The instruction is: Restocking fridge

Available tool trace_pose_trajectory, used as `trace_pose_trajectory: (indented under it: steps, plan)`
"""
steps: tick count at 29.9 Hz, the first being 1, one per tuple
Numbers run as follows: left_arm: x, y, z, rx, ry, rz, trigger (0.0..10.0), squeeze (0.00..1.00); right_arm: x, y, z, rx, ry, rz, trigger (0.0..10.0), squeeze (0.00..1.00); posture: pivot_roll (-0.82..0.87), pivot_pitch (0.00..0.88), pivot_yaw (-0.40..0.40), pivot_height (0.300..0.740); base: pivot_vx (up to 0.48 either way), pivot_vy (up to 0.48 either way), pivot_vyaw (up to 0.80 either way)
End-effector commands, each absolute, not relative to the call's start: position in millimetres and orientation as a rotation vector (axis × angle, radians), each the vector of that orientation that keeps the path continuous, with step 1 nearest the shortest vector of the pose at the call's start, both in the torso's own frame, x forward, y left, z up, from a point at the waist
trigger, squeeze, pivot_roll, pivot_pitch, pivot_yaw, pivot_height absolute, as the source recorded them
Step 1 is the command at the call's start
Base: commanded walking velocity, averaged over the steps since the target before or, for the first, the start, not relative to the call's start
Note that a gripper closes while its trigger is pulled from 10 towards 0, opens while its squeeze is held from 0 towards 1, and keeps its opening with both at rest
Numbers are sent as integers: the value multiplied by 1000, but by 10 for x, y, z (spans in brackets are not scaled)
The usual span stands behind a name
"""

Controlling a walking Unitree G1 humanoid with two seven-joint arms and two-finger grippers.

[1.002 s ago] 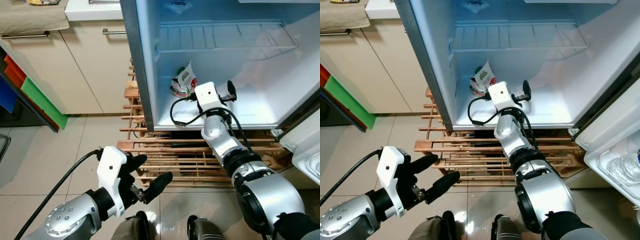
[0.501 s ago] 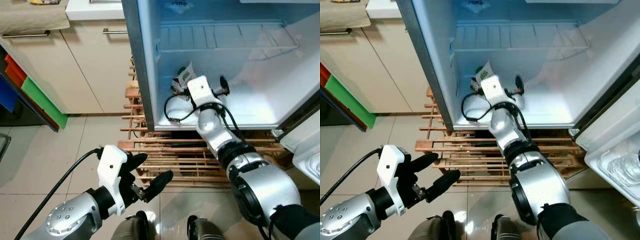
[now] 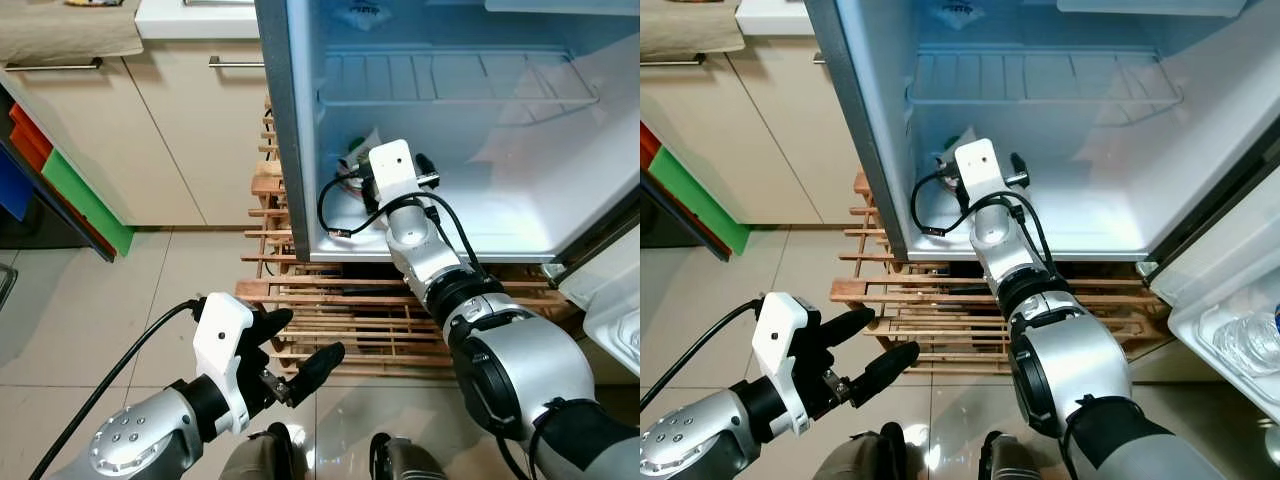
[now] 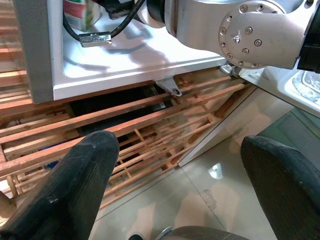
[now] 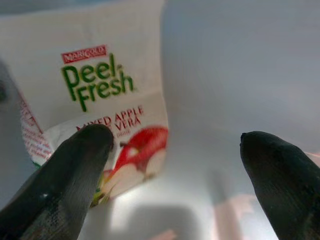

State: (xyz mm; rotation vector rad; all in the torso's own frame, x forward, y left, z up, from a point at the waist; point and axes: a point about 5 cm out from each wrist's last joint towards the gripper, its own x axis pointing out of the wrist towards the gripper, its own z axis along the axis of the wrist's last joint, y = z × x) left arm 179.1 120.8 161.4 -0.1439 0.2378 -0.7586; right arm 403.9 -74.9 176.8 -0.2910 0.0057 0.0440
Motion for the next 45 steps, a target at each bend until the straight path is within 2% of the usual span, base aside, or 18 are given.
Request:
trace_pose_trajectory:
  steps: [1,12,13,15,16,17,18,20,23,32,39,45]
  plan:
    - [1756,1202,1632,-128,231,-757,10000,0,4033,-597,1855,-235,-34,114,10000,0,128,239,17,740,0,0,0]
    - [1750,1204,1630,-131,231,-750,10000,0,4033,-567,1960,-129,-103,145,10000,0,121,250,13,740,0,0,0]
    - [1750,1203,1631,-132,231,-750,10000,0,4027,-564,1971,-144,-123,143,10000,0,121,250,13,740,0,0,0]
    - [1758,1199,1632,-133,230,-751,10000,0,4017,-593,2006,-283,-200,85,10000,0,113,252,14,740,0,0,0]
    - [1758,1199,1632,-133,230,-751,10000,0,4017,-593,2006,-283,-200,85,10000,0,113,252,14,740,0,0,0]
    - [1764,1193,1631,-134,229,-754,10000,0,4018,-652,2023,-403,-244,11,10000,0,106,253,15,740,0,0,0]
    - [1764,1193,1631,-134,229,-754,10000,0,4018,-652,2023,-403,-244,11,10000,0,106,253,15,740,0,0,0]
    - [1774,1180,1631,-138,227,-760,10000,0,4041,-808,2014,-509,-244,-98,10000,0,104,254,15,740,0,0,0]
    - [1782,1172,1626,-138,227,-761,10000,0,4056,-925,1978,-554,-211,-153,10000,0,109,252,11,740,0,0,0]
    - [1756,1175,1627,-134,228,-751,10000,0,4057,-1044,1806,-691,-86,-171,10000,0,134,252,-2,740,0,0,0]
    - [1745,1181,1630,-133,228,-747,10000,0,4069,-1029,1802,-721,-47,-157,10000,0,144,251,-5,740,0,0,0]
    - [1731,1172,1623,-134,231,-745,10000,0,4088,-917,1874,-730,-31,-139,10000,0,142,249,-7,740,0,0,0]
